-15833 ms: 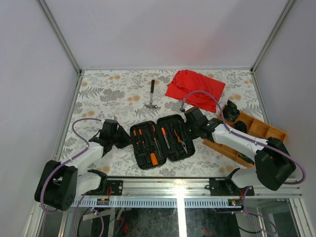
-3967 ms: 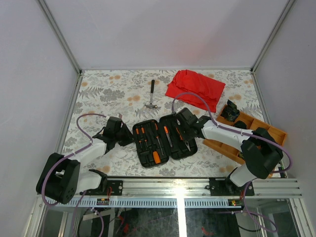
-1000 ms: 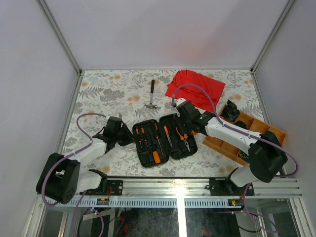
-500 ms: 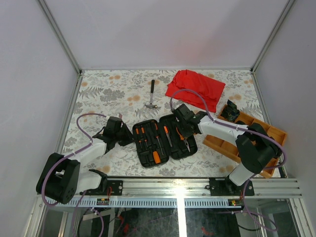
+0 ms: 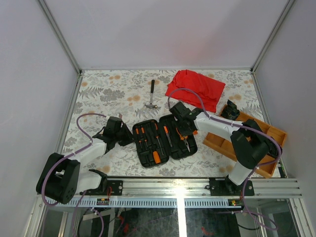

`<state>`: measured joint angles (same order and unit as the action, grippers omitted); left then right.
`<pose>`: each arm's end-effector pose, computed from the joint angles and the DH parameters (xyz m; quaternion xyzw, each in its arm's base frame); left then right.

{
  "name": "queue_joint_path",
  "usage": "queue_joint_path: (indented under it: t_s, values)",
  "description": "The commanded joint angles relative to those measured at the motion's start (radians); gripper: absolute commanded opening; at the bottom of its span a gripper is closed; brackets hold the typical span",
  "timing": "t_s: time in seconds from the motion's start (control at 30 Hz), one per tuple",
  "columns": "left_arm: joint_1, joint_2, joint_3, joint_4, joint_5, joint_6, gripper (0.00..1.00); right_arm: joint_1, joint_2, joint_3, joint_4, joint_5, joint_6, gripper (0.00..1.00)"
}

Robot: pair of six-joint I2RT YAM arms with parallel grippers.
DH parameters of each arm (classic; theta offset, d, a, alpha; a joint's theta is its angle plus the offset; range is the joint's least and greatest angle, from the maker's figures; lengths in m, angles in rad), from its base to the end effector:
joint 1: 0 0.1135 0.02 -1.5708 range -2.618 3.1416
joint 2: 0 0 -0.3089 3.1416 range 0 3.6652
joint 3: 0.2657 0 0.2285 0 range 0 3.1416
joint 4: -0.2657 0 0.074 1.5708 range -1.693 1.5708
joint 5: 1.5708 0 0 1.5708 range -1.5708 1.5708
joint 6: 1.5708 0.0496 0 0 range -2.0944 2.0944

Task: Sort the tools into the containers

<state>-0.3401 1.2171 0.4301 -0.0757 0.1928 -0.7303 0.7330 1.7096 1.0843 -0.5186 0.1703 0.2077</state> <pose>0.1768 -0.0727 0.1963 -0.1483 0.9224 -0.2537 0.2508 0.2490 0.2129 0.2272 -0.2354 0.9450 0.0216 0.2258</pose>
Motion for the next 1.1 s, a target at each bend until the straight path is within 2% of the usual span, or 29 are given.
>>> queue_joint_path:
  t_s: [0.0, 0.17, 0.5, 0.9, 1.07]
  values:
    - [-0.011, -0.001, 0.004, -0.032, 0.012, 0.023, 0.06, 0.003, 0.165, -0.049, 0.054, -0.080, 0.012, 0.07]
    - [-0.011, -0.001, 0.003, -0.030, 0.015, 0.023, 0.06, 0.003, 0.286, -0.041, 0.061, -0.183, 0.030, 0.03]
    - [-0.011, 0.010, 0.013, -0.025, 0.021, 0.024, 0.05, 0.007, 0.378, -0.106, 0.174, -0.274, 0.118, 0.00]
    - [-0.011, 0.023, 0.019, -0.016, 0.031, 0.025, 0.05, 0.084, 0.535, -0.143, 0.321, -0.290, 0.248, 0.00]
    - [-0.011, 0.011, 0.015, -0.021, 0.024, 0.025, 0.05, 0.088, 0.456, -0.168, 0.320, -0.259, 0.238, 0.00]
